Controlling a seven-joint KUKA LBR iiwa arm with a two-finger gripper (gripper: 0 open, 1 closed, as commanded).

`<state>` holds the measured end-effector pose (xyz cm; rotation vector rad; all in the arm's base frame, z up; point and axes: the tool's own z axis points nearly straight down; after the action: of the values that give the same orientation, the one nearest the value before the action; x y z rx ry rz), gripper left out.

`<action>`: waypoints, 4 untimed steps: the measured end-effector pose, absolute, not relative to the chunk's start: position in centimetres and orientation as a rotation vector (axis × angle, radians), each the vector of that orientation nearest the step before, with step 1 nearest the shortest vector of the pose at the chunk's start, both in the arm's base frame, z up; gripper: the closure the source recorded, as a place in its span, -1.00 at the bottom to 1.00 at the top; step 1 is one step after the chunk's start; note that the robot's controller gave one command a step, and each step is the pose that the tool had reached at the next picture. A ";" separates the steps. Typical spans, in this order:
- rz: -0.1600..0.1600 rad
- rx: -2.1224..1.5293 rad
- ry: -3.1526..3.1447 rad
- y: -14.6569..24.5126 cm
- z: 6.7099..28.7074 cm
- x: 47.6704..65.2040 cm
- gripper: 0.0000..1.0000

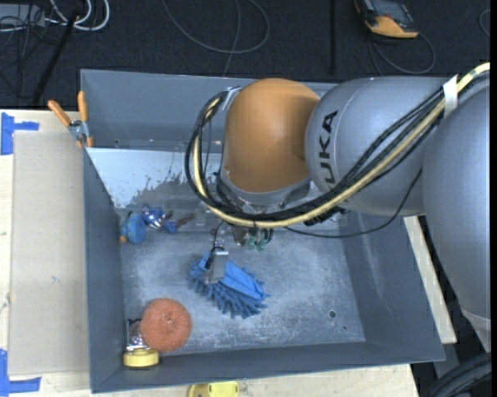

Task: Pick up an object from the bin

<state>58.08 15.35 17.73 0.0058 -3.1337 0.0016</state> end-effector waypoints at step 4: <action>-0.002 0.570 -3.091 9.8 7.5 58.5 1.00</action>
Offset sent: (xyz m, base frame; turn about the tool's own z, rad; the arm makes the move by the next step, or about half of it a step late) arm -0.0248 -0.0407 -0.1073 -0.3092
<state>58.49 9.76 7.50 0.5698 -3.0907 -0.0022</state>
